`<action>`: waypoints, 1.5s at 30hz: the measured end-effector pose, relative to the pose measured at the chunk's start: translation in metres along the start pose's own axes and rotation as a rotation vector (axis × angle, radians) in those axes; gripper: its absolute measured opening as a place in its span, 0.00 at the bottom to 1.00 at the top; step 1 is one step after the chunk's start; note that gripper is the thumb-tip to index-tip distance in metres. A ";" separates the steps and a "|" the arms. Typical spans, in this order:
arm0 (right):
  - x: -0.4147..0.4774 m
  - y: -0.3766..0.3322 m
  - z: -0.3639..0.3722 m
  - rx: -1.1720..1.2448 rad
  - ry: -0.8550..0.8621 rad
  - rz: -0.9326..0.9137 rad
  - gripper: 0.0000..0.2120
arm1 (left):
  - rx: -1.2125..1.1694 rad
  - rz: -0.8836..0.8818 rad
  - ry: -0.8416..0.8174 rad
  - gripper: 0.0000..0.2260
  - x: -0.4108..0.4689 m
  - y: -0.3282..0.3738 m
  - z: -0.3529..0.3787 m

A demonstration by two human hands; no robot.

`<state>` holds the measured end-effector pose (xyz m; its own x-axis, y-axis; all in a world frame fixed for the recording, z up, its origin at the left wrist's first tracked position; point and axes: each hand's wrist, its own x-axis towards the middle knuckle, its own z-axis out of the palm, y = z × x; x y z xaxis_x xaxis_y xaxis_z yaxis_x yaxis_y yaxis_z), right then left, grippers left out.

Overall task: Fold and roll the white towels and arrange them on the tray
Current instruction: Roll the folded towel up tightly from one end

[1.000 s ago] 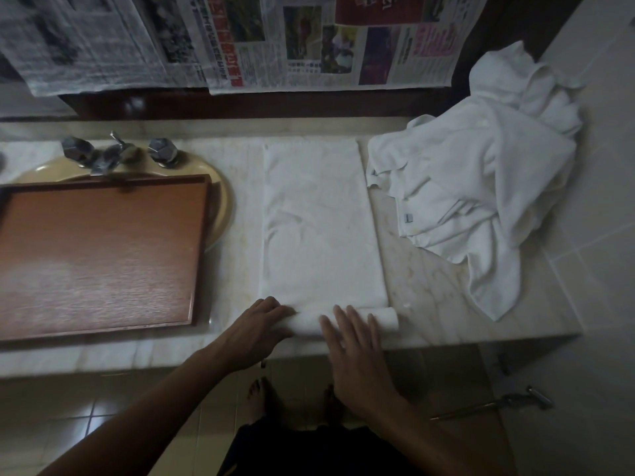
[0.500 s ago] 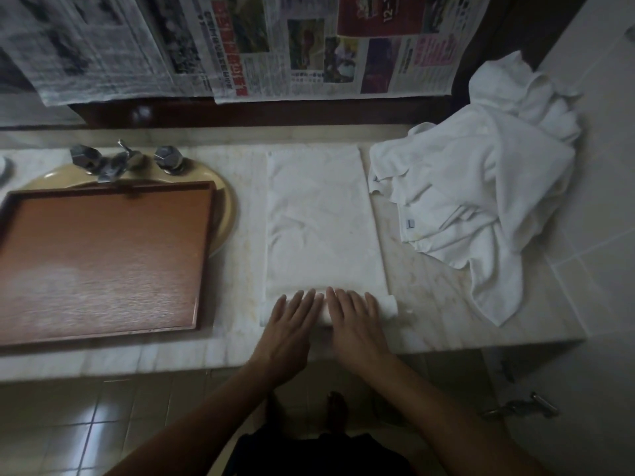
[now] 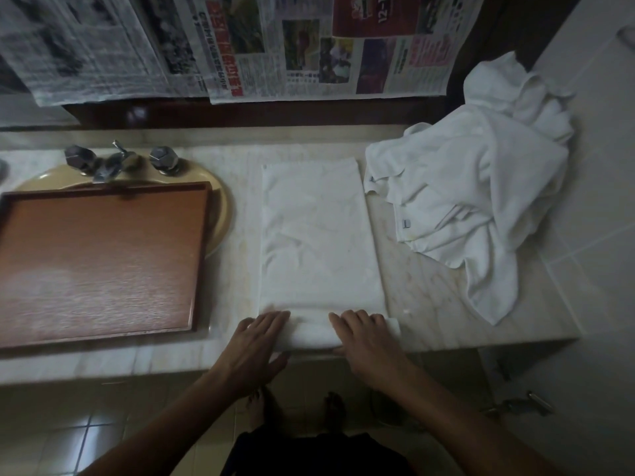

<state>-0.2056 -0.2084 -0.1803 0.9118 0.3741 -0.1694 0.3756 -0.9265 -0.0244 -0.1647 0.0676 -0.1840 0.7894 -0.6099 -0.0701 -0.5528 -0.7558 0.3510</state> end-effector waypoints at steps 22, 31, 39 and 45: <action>-0.013 -0.027 0.000 0.222 0.343 0.150 0.22 | -0.325 -0.274 -0.035 0.22 0.019 -0.016 -0.021; 0.003 -0.012 0.007 0.113 0.090 0.118 0.35 | 0.166 -0.019 0.080 0.33 0.017 0.051 0.014; 0.032 0.014 -0.012 0.089 0.001 0.059 0.39 | 0.207 -0.001 -0.031 0.32 0.042 0.012 -0.002; 0.020 0.017 -0.020 0.188 -0.040 -0.040 0.31 | 0.041 0.056 -0.026 0.23 0.015 0.001 -0.009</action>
<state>-0.1780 -0.2162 -0.1646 0.8880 0.4123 -0.2035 0.3702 -0.9037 -0.2152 -0.1511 0.0600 -0.1761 0.7500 -0.6571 -0.0758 -0.6067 -0.7290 0.3169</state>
